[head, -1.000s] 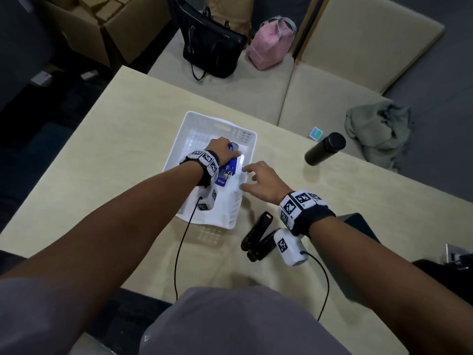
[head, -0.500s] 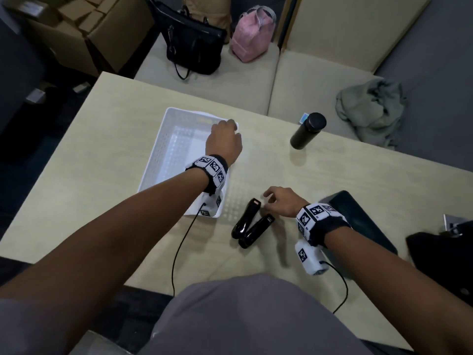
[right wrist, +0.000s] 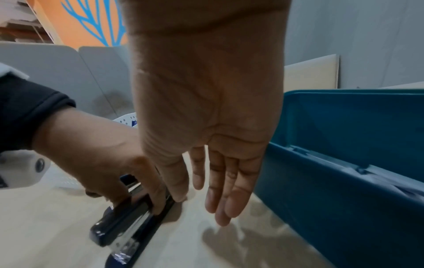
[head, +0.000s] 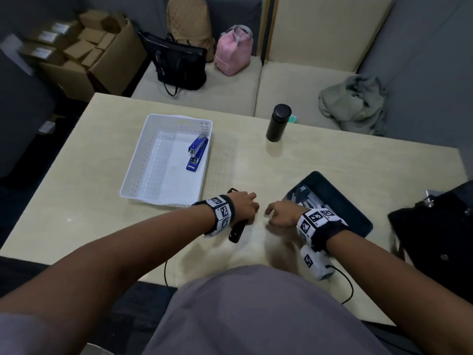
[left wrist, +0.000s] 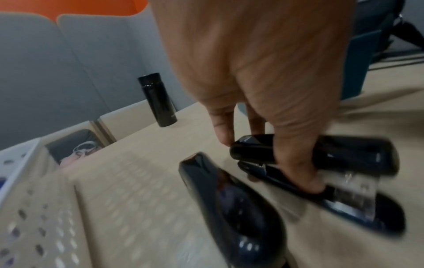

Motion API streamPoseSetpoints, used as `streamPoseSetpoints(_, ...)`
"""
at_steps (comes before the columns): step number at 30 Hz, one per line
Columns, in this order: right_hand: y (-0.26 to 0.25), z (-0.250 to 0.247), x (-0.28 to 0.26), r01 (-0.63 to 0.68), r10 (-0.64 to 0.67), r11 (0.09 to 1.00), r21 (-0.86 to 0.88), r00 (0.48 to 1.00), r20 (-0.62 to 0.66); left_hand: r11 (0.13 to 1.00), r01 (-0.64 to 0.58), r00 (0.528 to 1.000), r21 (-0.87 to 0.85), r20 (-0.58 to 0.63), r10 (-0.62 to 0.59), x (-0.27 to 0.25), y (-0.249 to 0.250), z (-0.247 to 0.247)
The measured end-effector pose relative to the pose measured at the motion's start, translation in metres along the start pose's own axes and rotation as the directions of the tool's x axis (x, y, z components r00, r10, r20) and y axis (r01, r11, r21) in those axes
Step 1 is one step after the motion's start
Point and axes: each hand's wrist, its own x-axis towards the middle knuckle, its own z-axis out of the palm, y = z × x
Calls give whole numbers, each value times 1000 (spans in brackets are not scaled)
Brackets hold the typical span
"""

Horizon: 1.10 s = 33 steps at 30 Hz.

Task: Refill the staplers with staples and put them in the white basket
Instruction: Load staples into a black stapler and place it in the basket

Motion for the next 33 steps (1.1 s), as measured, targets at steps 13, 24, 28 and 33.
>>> streamPoseSetpoints(13,33,37,-40,162,-152,985,55,976,-157,890,164,922,-425,-255,-292,14,52,-27)
streamPoseSetpoints(24,37,80,-37,209,-276,943,-259,925,-261,350,127,857,-928,-76,-510,-26,54,11)
streamPoseSetpoints(28,39,80,-38,172,-292,911,-375,911,-291,291,53,823,-955,-123,-554,-37,60,23)
streamPoseSetpoints(33,39,84,-39,159,-298,867,-473,925,-236,784,192,789,-591,-383,-481,-46,72,32)
